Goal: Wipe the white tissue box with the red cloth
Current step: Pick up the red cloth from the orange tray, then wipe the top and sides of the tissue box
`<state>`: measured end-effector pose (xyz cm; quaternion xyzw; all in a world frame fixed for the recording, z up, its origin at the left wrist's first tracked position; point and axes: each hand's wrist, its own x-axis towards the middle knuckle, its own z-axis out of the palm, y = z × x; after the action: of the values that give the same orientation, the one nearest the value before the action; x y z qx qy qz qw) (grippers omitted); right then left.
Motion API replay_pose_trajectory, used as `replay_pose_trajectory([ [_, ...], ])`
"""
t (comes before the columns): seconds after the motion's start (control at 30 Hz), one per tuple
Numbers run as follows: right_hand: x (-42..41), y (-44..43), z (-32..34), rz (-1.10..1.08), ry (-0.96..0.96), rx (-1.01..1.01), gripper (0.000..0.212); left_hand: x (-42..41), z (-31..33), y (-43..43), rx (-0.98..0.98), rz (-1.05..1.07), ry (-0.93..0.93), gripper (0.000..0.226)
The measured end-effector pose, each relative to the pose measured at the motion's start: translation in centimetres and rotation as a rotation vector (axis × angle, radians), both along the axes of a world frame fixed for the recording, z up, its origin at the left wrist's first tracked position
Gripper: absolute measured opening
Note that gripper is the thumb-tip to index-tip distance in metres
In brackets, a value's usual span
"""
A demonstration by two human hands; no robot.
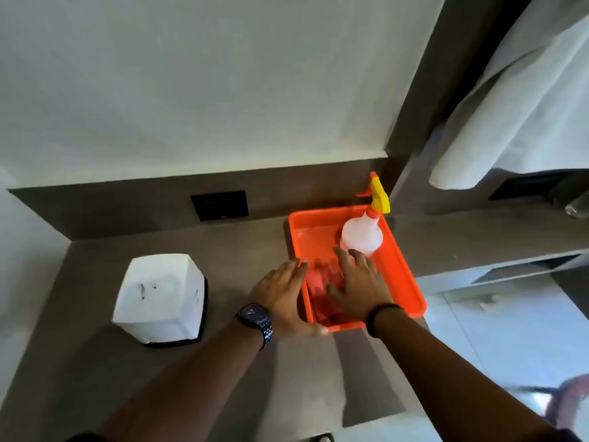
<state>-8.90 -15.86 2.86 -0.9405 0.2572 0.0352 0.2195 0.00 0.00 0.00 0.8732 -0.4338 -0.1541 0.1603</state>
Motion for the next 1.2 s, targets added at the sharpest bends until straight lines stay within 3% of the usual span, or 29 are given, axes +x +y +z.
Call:
replay_pose_trajectory([
  [0.17, 0.8, 0.0, -3.9, 0.130, 0.198, -0.075, 0.082, 1.2, -3.2, -1.1, 0.102, -0.025, 0.018, 0.147],
  [0.4, 2.3, -0.6, -7.0, 0.148, 0.294, -0.130, 0.088, 1.7, -4.1, -1.3, 0.068, -0.061, -0.026, 0.146],
  [0.57, 3.3, -0.4, -7.7, 0.053, 0.197, -0.135, 0.061, 1.6, -3.8, -1.3, 0.087, -0.050, -0.024, 0.144],
  [0.67, 3.8, -0.3, -7.1, -0.110, 0.070, 0.045, 0.051, 2.1, -2.4, -0.9, 0.101, -0.084, -0.049, 0.142],
  [0.77, 5.5, 0.8, -5.0, -0.319, -0.241, 0.282, 0.049, 4.4, 1.2, 1.2, 0.023, -0.066, -0.120, 0.136],
  [0.9, 8.5, 6.7, -1.5, -0.316, -0.616, 0.508, 0.054, 8.8, 7.2, 7.8, -0.006, 0.008, -0.232, 0.124],
  [1.07, 9.8, 15.7, -2.9, -0.371, -0.583, 0.982, 0.040, 11.8, 10.5, 17.0, 0.226, 0.033, -0.210, 0.138],
  [1.2, 10.2, 20.5, -5.4, -0.480, -0.549, 1.099, 0.038, 12.3, 8.6, 20.1, 0.436, -0.008, -0.169, 0.164],
])
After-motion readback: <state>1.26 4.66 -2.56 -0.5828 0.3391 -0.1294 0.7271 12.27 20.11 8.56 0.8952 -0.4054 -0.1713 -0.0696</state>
